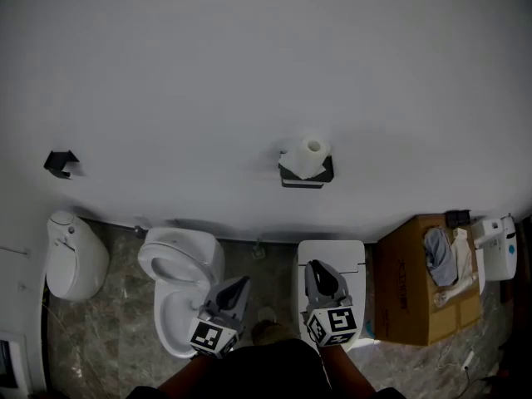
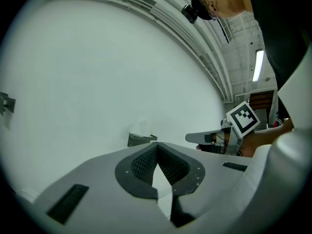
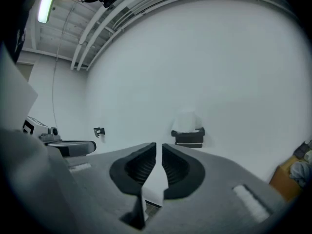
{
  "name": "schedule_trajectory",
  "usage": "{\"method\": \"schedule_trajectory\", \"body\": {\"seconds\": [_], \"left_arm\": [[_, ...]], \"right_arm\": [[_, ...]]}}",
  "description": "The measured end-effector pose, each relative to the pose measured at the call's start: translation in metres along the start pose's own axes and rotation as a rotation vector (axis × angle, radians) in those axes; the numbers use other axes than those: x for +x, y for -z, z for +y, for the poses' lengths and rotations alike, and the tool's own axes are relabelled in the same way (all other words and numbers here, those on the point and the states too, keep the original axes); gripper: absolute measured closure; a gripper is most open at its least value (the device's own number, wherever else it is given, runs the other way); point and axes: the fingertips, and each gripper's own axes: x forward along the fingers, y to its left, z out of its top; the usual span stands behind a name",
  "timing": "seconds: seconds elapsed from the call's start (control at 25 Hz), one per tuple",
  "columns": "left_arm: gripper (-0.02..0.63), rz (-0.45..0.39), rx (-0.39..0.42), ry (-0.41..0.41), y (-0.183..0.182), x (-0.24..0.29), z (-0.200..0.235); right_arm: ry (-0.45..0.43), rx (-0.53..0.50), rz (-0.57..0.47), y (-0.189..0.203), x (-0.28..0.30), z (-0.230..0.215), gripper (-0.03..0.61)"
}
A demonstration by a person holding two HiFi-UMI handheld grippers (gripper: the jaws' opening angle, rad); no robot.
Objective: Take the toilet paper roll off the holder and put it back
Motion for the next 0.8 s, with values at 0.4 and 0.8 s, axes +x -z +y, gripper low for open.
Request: {"method": "schedule_trajectory", "body": {"seconds": [0.4,0.8], "left_arm": [[0.6,0.034,-0.036,-0.047,-0.009,0.082,0.029],[0.6,0.038,-0.001,-0.087,-0.004,0.108,0.061]], "right_arm": [[-0.037,-0.037,-0.022,-0.031,0.103,-0.072,0.469],[0.033,-0.067,-0.048,-0.059,0.188,-0.122,0.258]]}}
